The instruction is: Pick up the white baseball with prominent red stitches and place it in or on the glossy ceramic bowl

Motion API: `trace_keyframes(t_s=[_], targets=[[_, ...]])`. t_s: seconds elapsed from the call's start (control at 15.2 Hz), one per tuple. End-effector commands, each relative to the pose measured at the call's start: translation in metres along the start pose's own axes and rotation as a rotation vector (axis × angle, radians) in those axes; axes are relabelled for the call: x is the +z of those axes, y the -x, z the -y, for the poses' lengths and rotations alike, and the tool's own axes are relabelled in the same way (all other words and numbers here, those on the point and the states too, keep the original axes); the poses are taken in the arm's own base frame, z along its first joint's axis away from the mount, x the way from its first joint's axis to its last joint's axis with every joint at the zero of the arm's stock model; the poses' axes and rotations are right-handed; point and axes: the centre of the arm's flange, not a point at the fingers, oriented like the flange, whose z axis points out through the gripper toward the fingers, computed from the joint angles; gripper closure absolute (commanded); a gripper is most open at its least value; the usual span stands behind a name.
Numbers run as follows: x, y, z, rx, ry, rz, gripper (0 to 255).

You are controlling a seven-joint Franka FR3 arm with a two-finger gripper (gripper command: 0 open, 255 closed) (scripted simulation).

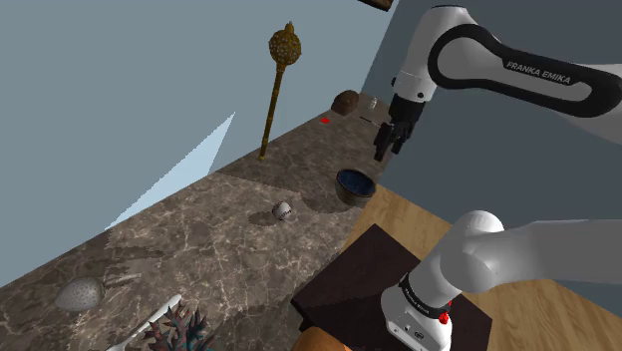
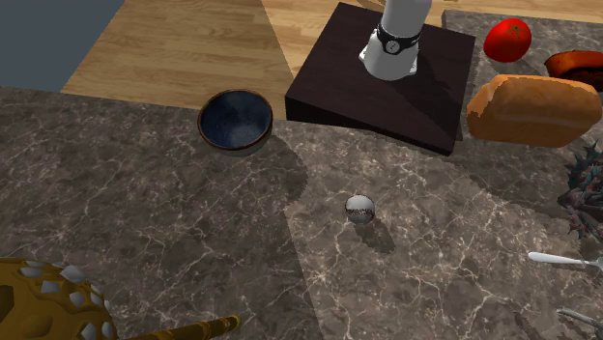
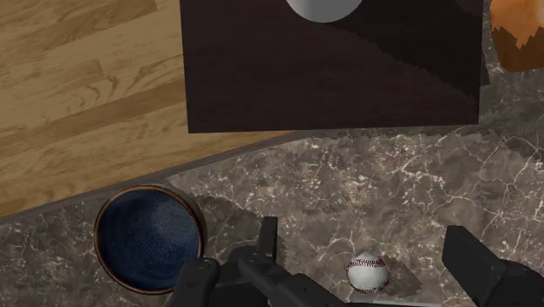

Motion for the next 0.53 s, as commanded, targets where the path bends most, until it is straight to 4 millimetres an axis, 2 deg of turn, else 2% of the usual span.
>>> trace_keyframes(t_s=[0.0, 0.46], targets=[[0.000, 0.000, 0.000, 0.000, 0.000, 0.000, 0], [0.066, -0.060, 0.031, -0.054, 0.039, -0.002, 0]])
